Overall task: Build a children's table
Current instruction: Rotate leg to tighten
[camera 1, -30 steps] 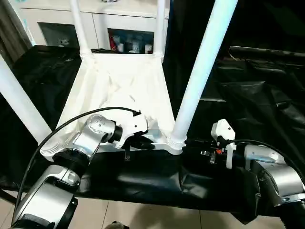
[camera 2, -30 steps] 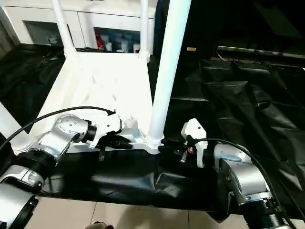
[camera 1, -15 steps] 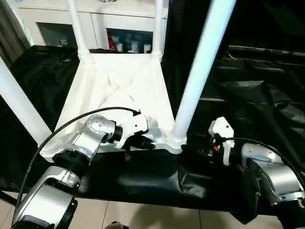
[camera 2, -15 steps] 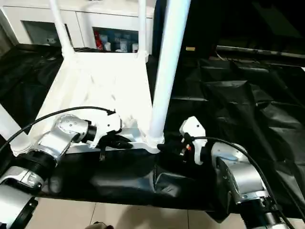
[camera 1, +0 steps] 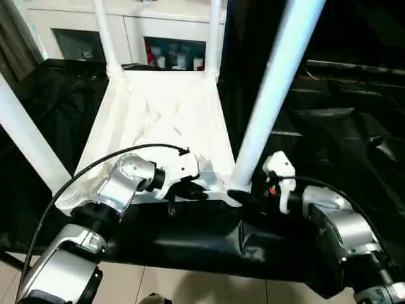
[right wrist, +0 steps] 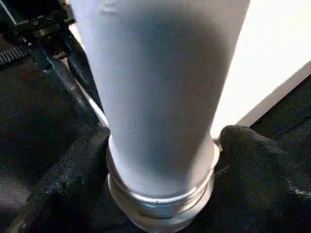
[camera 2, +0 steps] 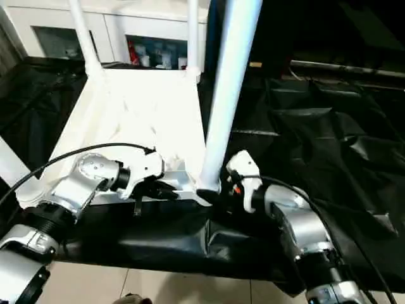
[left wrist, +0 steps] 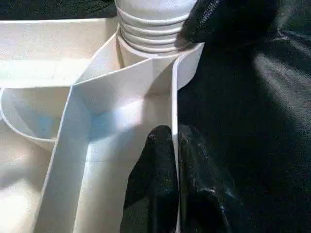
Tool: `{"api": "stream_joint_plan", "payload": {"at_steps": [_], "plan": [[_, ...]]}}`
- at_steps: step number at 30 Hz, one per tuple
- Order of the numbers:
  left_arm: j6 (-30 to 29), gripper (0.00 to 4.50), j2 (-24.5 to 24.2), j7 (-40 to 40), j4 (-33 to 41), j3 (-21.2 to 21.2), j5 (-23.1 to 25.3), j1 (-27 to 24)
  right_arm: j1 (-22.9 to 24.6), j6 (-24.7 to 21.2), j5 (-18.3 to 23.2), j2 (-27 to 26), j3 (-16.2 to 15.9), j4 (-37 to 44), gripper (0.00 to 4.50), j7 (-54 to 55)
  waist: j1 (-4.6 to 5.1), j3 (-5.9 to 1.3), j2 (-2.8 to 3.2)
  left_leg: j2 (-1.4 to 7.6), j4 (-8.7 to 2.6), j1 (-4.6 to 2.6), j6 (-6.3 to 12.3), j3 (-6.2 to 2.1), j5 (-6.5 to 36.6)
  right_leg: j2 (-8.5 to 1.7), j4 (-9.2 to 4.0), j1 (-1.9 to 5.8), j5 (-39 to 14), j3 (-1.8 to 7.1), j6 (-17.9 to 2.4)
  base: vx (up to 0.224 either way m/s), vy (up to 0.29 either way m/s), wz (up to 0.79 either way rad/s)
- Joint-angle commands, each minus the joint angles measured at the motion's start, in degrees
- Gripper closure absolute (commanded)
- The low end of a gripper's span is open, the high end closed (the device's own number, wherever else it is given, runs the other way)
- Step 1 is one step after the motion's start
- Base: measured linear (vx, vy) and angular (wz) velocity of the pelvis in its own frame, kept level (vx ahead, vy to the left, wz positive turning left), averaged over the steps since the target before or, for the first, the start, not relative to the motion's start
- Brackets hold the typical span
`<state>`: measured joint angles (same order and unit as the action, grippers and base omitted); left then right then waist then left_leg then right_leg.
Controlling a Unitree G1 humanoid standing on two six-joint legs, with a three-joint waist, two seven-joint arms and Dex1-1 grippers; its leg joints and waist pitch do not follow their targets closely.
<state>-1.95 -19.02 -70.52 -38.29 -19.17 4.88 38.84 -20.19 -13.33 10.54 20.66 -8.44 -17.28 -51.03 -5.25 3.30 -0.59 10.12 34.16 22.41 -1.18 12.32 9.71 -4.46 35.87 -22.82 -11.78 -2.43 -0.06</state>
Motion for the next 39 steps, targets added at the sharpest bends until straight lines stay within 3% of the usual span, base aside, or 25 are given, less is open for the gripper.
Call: {"api": "stream_joint_plan", "payload": {"at_steps": [1,3,14,19,22,25,27,28,31,34,37,38,39], "plan": [[-0.10,4.50,0.78,-1.20,1.21,-0.86,-0.94,-1.16,-1.11,0.71,-1.00,0.17,0.22,-1.33,0.34,0.84,-0.14,-3.94,-0.42,3.42,-3.74,-1.59,1.71,-1.99,10.80,-4.50,-4.28,2.40,-6.17,2.43,-14.33,0.000,0.000,0.00],[-0.22,4.50,0.63,-1.17,1.40,-0.83,-0.86,-1.28,-1.11,1.24,-1.09,0.20,0.08,-1.89,0.34,0.44,-0.13,-3.95,-0.44,3.46,-3.73,-1.60,1.69,-2.00,10.88,-4.53,-4.32,2.42,-6.48,2.45,-14.31,0.000,0.000,0.00],[-0.30,4.50,0.29,-1.07,1.31,-0.72,-0.75,-1.34,-1.14,1.96,-0.66,0.16,0.19,-2.68,1.52,-0.24,-0.09,-3.95,-0.41,3.47,-3.77,-1.60,1.73,-2.02,11.14,-4.49,-4.35,2.39,-7.04,2.44,-14.08,0.000,0.000,0.00],[-0.36,4.50,0.27,0.01,1.00,-0.33,-0.62,-1.32,-1.02,2.98,-0.92,-0.59,0.32,-3.55,1.71,1.14,-0.01,-3.90,-0.37,3.44,-3.79,-1.56,1.65,-2.01,11.33,-4.49,-4.40,2.33,-7.15,2.44,-14.18,0.000,0.000,0.00],[-1.17,4.50,1.92,6.05,-1.23,1.37,-0.07,-0.64,-1.40,4.64,-2.23,-3.66,2.71,-7.44,1.72,9.73,0.31,-3.69,-0.38,3.37,-3.91,-1.63,0.89,-2.05,12.78,-4.51,-4.71,2.11,-9.36,2.46,-14.00,0.000,0.000,0.00],[-2.01,4.50,4.54,12.17,-3.04,2.84,0.08,-0.13,-1.86,4.64,-2.09,-7.76,5.58,-11.30,1.74,18.79,1.03,-3.35,-0.44,3.21,-4.30,-1.69,-0.94,-2.39,16.28,-4.71,-5.47,2.00,-17.92,2.41,-12.05,0.000,0.000,0.00],[-3.80,4.50,7.69,19.08,-5.16,3.32,1.23,0.69,-3.01,4.50,-2.87,-12.64,7.19,-15.79,1.74,28.99,1.42,-3.39,-0.36,3.16,-4.35,-1.86,-1.56,-2.46,16.87,-4.64,-5.78,1.72,-20.25,2.46,-10.90,0.000,0.000,0.00],[-3.80,4.50,7.69,19.08,-5.16,3.32,1.23,0.69,-3.01,4.50,-2.87,-12.64,7.19,-15.79,1.74,28.99,1.62,-3.49,-0.31,3.10,-4.31,-1.95,-1.77,-2.51,17.25,-4.67,-5.92,1.71,-21.15,2.45,-10.56,0.000,0.000,0.00],[-5.35,4.50,10.58,24.25,-6.85,3.47,1.84,1.44,-5.35,4.73,-4.65,-16.32,6.79,-20.02,1.74,36.54,1.77,-3.59,-0.15,3.08,-4.39,-1.76,-1.13,-2.51,16.18,-4.44,-5.86,1.77,-18.84,2.48,-10.21,0.000,0.000,0.00],[-6.98,4.50,13.12,27.93,-7.82,4.07,1.69,2.19,-8.09,5.44,-6.57,-18.81,4.73,-23.27,1.74,38.79,2.22,-3.75,-0.22,2.99,-4.31,-1.83,-0.85,-2.42,16.29,-4.38,-5.64,1.70,-16.97,2.40,-11.24,0.000,0.000,0.00],[-6.32,4.50,14.13,28.74,-8.41,3.76,2.27,2.49,-9.97,6.94,-6.86,-20.79,4.13,-25.38,1.74,38.41,2.20,-3.80,-0.31,2.89,-4.18,-1.58,0.29,-2.31,15.34,-4.47,-5.76,1.92,-16.27,2.48,-10.82,0.000,0.000,0.00],[-5.93,4.50,13.96,28.47,-8.34,3.67,2.40,2.43,-9.93,7.76,-6.38,-20.87,4.39,-25.11,1.19,37.37,2.14,-3.84,-0.45,2.89,-4.15,-1.52,0.60,-2.26,14.96,-4.48,-5.77,1.99,-15.78,2.50,-10.73,0.000,0.000,0.00],[-5.32,4.50,13.29,27.91,-8.16,3.77,2.51,2.31,-9.76,9.17,-5.46,-20.38,4.99,-24.28,1.19,35.02,2.09,-3.84,-0.39,2.91,-4.17,-1.48,0.99,-2.24,14.62,-4.43,-5.71,2.02,-15.30,2.47,-10.62,0.000,0.000,0.00]]}}
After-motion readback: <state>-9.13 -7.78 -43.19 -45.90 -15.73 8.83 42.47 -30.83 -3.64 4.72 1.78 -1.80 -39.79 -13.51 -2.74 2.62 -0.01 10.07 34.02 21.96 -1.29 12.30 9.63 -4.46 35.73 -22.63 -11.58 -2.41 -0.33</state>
